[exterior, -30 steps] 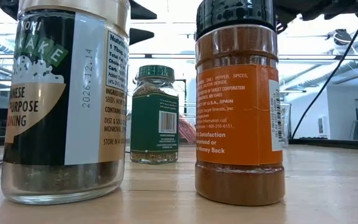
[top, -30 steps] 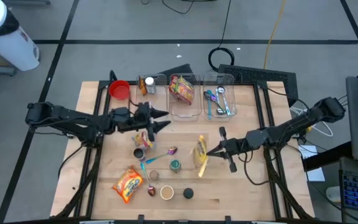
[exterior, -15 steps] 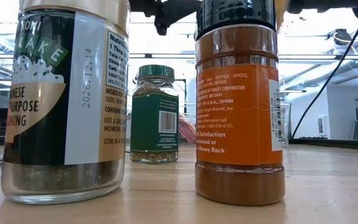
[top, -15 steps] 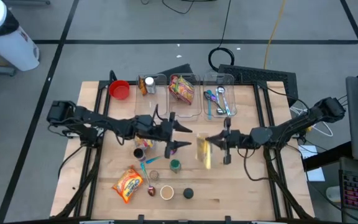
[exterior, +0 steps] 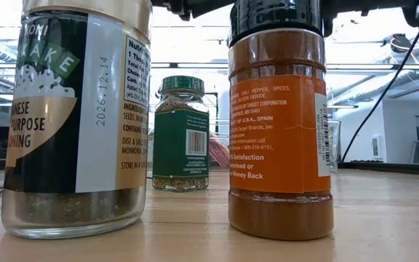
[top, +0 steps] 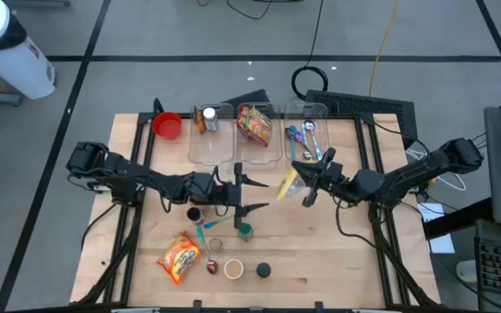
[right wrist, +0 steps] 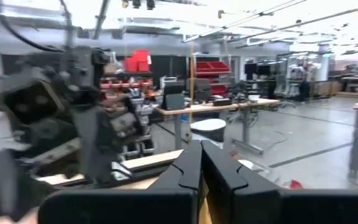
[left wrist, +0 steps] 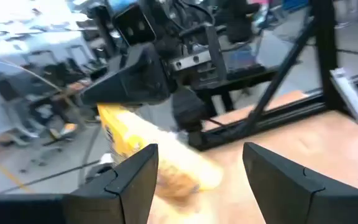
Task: Pick & Place Food Item
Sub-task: Put the yellow noodle pack into the middle transparent bin
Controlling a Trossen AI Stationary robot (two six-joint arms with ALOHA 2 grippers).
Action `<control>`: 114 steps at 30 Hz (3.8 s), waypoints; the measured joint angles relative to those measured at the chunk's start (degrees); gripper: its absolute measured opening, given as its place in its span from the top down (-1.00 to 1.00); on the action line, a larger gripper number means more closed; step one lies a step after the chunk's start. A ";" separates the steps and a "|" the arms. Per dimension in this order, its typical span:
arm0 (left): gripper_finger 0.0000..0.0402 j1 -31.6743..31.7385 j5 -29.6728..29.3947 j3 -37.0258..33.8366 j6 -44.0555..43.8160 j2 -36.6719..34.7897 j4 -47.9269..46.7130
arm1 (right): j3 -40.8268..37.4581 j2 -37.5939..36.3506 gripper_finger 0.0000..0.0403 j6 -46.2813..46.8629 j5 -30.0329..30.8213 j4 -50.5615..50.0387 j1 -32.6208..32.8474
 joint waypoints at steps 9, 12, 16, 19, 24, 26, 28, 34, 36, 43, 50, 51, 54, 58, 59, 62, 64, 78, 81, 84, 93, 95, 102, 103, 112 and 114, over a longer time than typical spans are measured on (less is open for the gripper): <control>-0.21 -0.21 -11.36 1.16 -0.52 4.44 2.77 | 0.04 3.59 1.00 -0.57 -2.97 7.05 -4.04; -0.21 -0.26 -12.16 2.27 -0.62 5.81 2.40 | 0.04 4.36 1.00 -0.50 -3.04 8.15 -4.88; -0.21 -0.24 -12.18 2.34 -0.63 6.17 1.88 | 0.04 4.24 1.00 -0.01 -5.25 3.63 -4.96; -0.21 -0.24 -12.18 2.32 -1.50 6.17 0.62 | 0.17 4.00 0.99 1.03 -10.49 -4.76 -4.63; -0.21 -0.08 -12.18 2.32 -1.90 6.17 -0.96 | 0.96 4.78 0.67 11.79 -12.04 -27.91 -3.32; -0.21 0.15 -12.16 2.30 -1.90 6.17 -1.36 | 0.98 6.97 0.46 15.85 -12.08 -33.93 -2.70; -0.21 0.52 -12.18 2.31 -2.07 6.16 -1.29 | 0.92 9.51 0.24 17.35 -12.06 -36.68 -1.74; -0.21 1.86 -12.16 2.30 -5.37 6.15 -1.28 | 1.05 17.49 -0.25 21.73 -15.36 -36.81 1.02; -0.21 2.12 -12.14 2.30 -6.52 6.15 -1.63 | 1.01 19.36 -0.29 22.82 -15.65 -37.03 1.82; -0.21 2.50 -11.97 2.30 -7.99 6.15 -3.67 | 1.03 22.80 -0.09 23.93 -14.65 -38.25 2.90; -0.21 2.52 -11.97 2.30 -8.66 6.15 -3.94 | 1.11 22.71 0.40 25.49 -14.45 -40.32 2.94; -0.21 2.52 -11.95 2.30 -8.71 6.15 -4.06 | 1.11 22.54 0.48 25.53 -14.63 -40.35 3.06; -0.21 2.52 -11.94 2.30 -8.84 6.15 -4.25 | 1.02 22.03 0.74 25.02 -14.94 -39.59 3.32; -0.21 2.52 -11.35 2.29 -9.63 6.15 -4.27 | 0.90 19.38 0.97 21.75 -14.94 -37.32 4.02; -0.21 2.48 -11.09 2.27 -9.89 6.15 -4.27 | 0.90 18.33 0.96 20.97 -14.23 -36.81 4.22; -0.21 2.45 -10.19 2.27 -11.85 6.15 -4.25 | 0.90 14.83 0.99 17.47 -10.24 -35.72 5.00; -0.21 2.47 -10.17 2.25 -14.18 6.15 -4.25 | 0.90 12.21 0.99 14.55 -5.77 -35.88 6.16; -0.21 4.36 -10.02 2.21 -43.43 4.66 -3.64 | 0.92 3.51 1.00 -7.86 22.67 -29.45 14.51; -0.21 5.14 -10.00 2.21 -46.39 4.57 -3.98 | 0.92 3.51 1.00 -12.97 22.83 -25.00 14.57; -0.21 5.98 -8.84 2.21 -49.93 4.57 -6.04 | 0.92 3.51 1.00 -16.32 22.79 -21.95 14.53; -0.11 7.41 -5.42 2.21 -52.00 4.57 -6.90 | 0.92 3.51 1.00 -17.98 22.65 -20.89 14.53; 0.01 7.51 -5.08 2.21 -51.41 4.57 -6.67 | 0.92 3.51 1.00 -17.94 22.62 -20.90 14.53; 0.72 8.24 -5.00 2.24 -48.81 4.57 -5.06 | 0.96 3.51 1.00 -16.51 19.57 -21.30 14.48; 0.83 8.35 -4.94 2.25 -47.79 4.57 -4.83 | 0.96 3.51 1.00 -16.50 19.36 -21.30 14.48; 0.98 8.64 -5.22 2.27 -35.21 4.60 1.15 | 1.00 3.51 0.99 -10.28 14.29 -21.52 14.35; 0.98 8.64 -5.27 2.27 -32.25 3.91 2.06 | 1.01 3.51 0.94 -7.98 11.28 -21.32 14.05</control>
